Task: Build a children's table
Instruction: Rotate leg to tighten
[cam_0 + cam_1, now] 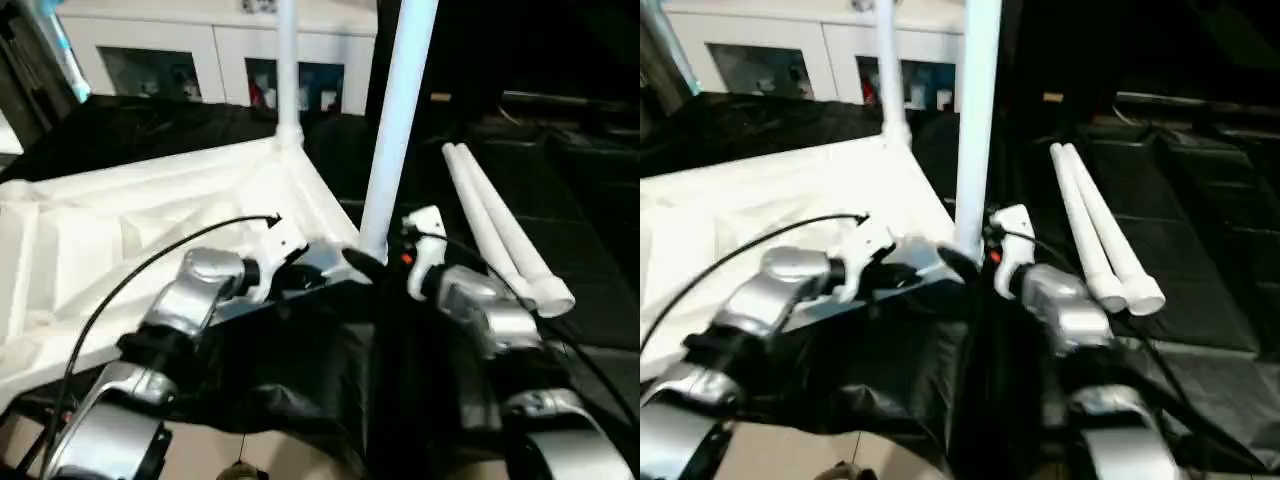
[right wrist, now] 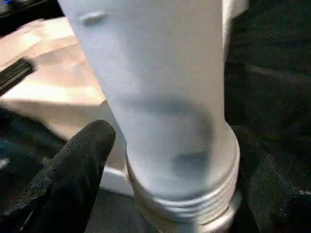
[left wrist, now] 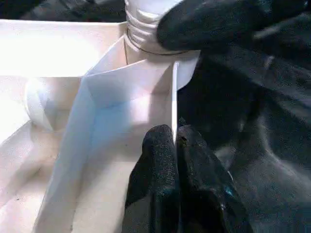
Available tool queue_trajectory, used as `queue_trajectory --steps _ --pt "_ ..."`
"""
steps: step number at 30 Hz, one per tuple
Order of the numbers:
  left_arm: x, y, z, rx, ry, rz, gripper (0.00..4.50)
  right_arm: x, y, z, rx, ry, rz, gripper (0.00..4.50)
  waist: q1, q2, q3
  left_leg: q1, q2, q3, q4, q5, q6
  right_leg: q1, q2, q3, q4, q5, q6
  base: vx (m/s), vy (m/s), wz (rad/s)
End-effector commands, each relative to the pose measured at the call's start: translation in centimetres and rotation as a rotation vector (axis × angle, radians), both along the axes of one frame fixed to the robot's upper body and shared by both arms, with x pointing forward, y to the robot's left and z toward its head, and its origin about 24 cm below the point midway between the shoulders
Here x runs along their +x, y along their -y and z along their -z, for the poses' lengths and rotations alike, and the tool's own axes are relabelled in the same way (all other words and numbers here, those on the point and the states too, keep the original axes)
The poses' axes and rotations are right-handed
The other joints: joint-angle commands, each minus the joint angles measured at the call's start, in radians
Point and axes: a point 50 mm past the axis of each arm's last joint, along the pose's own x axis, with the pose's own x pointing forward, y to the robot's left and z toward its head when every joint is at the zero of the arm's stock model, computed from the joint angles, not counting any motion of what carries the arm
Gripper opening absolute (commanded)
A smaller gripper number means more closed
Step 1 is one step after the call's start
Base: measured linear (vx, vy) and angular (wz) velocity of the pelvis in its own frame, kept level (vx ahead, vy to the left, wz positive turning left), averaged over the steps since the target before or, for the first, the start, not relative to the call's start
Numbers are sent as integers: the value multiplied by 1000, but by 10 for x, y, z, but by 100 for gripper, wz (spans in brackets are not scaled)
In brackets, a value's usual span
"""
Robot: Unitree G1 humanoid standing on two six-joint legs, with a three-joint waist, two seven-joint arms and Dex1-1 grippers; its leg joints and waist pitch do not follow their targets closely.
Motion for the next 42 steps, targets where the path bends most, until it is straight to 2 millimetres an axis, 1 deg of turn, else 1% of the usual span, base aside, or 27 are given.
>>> queue_trajectory --steps 1,2,6,7,9,11,13,17,21,22,24,25,26,27,28,31,32,33,34,35,36,37,38,39,40,41,42 --pt "-5 18 -16 -105 52 126 0 -12 -15 2 9 -17 -191 409 5 -4 -68 20 45 -24 -69 -270 19 41 -85 47 -87 -322 -192 0 0 0" --pt "-6 16 -15 -101 42 135 0 -14 -10 1 1 -10 -221 383 7 -5 -68 19 45 -23 -68 -270 21 41 -85 47 -86 -322 -191 0 0 0" --pt "-10 10 -13 -85 18 164 0 -17 -1 -3 -6 -2 -253 370 14 -6 -68 21 46 -23 -68 -267 21 40 -86 47 -86 -333 -193 0 0 0" --pt "-11 8 -12 -83 12 170 0 -17 0 -4 -9 -2 -261 359 15 -6 -67 21 47 -22 -68 -267 20 39 -86 47 -87 -337 -192 0 0 0" --pt "-13 7 -12 -82 1 181 0 -18 1 -4 -18 -1 -274 338 19 -6 -66 23 47 -22 -68 -279 14 35 -85 47 -89 -360 -184 0 0 0" --pt "-15 7 -12 -81 -7 195 0 -18 1 -4 -23 -1 -283 331 21 -7 -67 24 49 -23 -69 -280 11 35 -86 48 -88 -357 -185 0 0 0" --pt "-16 6 -11 -79 -13 200 0 -19 0 -5 -24 -2 -296 305 22 -8 -67 23 49 -23 -70 -275 11 35 -86 48 -86 -346 -186 0 0 0" --pt "-18 7 -10 -77 -17 204 0 -22 -3 -3 -20 -9 -318 288 23 -11 -66 22 47 -23 -69 -270 12 36 -87 48 -87 -355 -181 0 0 0" --pt "-15 11 -9 -73 3 167 0 -23 -7 4 -20 -23 -283 284 22 -12 -66 22 46 -23 -69 -270 12 35 -87 48 -88 -364 -175 0 0 0" --pt "-11 14 -10 -79 18 128 0 -21 -8 7 -24 -25 -231 283 21 -12 -65 22 46 -24 -69 -271 10 34 -87 48 -89 -371 -173 0 0 0" --pt "-8 16 -11 -83 26 106 0 -20 -9 10 -28 -29 -198 283 17 -13 -64 22 45 -25 -70 -282 4 33 -88 47 -92 -394 -167 0 0 0" --pt "0 22 -13 -94 45 32 0 -15 -12 16 -43 -48 -83 282 15 -12 -61 26 44 -24 -70 -296 -1 27 -88 48 -97 -424 -161 0 0 0" --pt "5 26 -15 -99 56 -14 0 -11 -14 19 -45 -65 -6 282 12 -11 -62 29 43 -27 -69 -310 -14 27 -90 47 -99 -456 -155 0 0 0" --pt "8 29 -16 -100 63 -42 0 -9 -16 21 -45 -77 42 282 10 -12 -61 29 43 -28 -71 -317 -18 26 -90 46 -101 -471 -152 0 0 0" --pt "11 31 -17 -104 66 -72 0 -7 -17 22 -43 -87 83 282 9 -13 -61 31 41 -29 -69 -326 -20 26 -91 45 -104 -493 -142 0 0 0" --pt "17 40 -21 -118 73 -128 0 -1 -24 25 -19 -136 212 282 5 -13 -61 32 39 -28 -69 -331 -16 23 -90 46 -108 -504 -134 0 0 0" --pt "20 43 -22 -116 80 -153 0 1 -27 25 -7 -144 244 282 4 -14 -64 26 39 -28 -69 -310 -10 27 -89 46 -106 -477 -131 0 0 0" --pt "22 46 -23 -111 92 -172 0 4 -30 25 -3 -155 298 282 2 -8 -67 27 41 -27 -70 -302 -12 26 -87 48 -102 -439 -140 0 0 0" --pt "24 50 -24 -106 103 -188 0 6 -33 25 -2 -163 340 282 4 -9 -67 26 41 -28 -71 -295 -13 28 -87 47 -100 -422 -143 0 0 0" --pt "24 56 -25 -104 119 -178 0 9 -42 22 -13 -137 368 282 3 -6 -70 25 40 -26 -70 -282 -15 28 -87 47 -96 -381 -155 0 0 0" --pt "24 58 -25 -107 125 -163 0 9 -46 20 -22 -112 350 282 2 -6 -69 24 40 -26 -70 -281 -15 29 -86 48 -95 -367 -159 0 0 0" --pt "23 60 -25 -109 130 -148 0 9 -50 19 -29 -91 328 282 3 -9 -71 21 39 -24 -68 -266 -8 35 -86 48 -91 -329 -168 0 0 0" --pt "22 60 -25 -110 132 -140 0 9 -52 18 -34 -80 314 282 4 -9 -73 19 38 -23 -67 -246 6 38 -86 48 -87 -290 -175 0 0 0" --pt "21 61 -24 -106 139 -114 0 8 -54 17 -46 -54 277 282 5 -9 -72 18 38 -21 -67 -237 15 39 -85 48 -87 -278 -180 0 0 0" --pt "20 61 -24 -102 144 -102 0 8 -55 16 -58 -42 262 337 5 -9 -71 17 38 -21 -67 -237 17 40 -85 48 -87 -279 -181 0 0 0" --pt "19 61 -24 -103 148 -85 0 7 -56 16 -52 -43 245 351 6 -9 -70 18 38 -21 -67 -242 20 40 -86 47 -89 -296 -178 0 0 0" --pt "18 60 -23 -105 144 -74 0 7 -56 16 -38 -47 231 351 6 -11 -69 19 39 -22 -68 -248 20 40 -86 47 -90 -315 -176 0 0 0"
